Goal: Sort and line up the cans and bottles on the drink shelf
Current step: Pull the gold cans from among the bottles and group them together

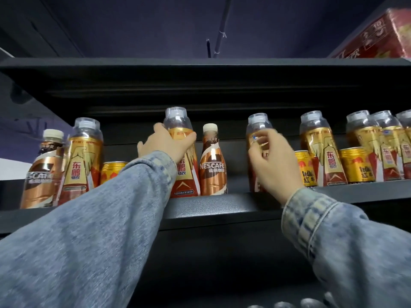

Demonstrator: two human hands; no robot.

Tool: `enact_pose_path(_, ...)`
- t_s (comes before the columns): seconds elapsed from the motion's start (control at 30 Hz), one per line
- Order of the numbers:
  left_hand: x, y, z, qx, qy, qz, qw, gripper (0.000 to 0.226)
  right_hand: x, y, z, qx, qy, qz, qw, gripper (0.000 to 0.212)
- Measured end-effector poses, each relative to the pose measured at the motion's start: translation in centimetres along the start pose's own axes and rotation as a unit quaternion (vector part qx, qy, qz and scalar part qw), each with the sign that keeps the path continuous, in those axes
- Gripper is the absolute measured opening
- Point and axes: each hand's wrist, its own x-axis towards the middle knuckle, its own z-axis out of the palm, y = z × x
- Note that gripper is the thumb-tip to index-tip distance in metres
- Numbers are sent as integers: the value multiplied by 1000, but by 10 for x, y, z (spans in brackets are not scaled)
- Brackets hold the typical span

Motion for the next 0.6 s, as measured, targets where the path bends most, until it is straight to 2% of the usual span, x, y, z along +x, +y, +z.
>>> enact_pose_path(0.13, -6, 10, -20, -46, 70, 37, 996, 73, 29, 23, -32, -135, 6, 2, 991, 39)
enact_pose_path(0.2, -9, 19, -30, -60, 101, 51, 992, 73, 41, 38, -46, -209, -52, 19, 976, 44)
enact_pose_path(0.27, -13, 29, -37, -73, 112, 68, 989, 71, 49, 50, -55, -265, -147, 27, 953, 47)
enact_pose_path(0.37, -23, 47, -41, -85, 87, 91, 988, 71, 57, 57, -62, -323, -253, 19, 912, 50)
enact_pose_path(0.53, -49, 84, -24, -105, 29, 112, 988, 68, 62, 48, -64, -433, -342, -43, 833, 58)
enact_pose_path(0.6, -57, 98, -13, -116, 11, 106, 987, 67, 66, 49, -63, -425, -381, -38, 820, 59)
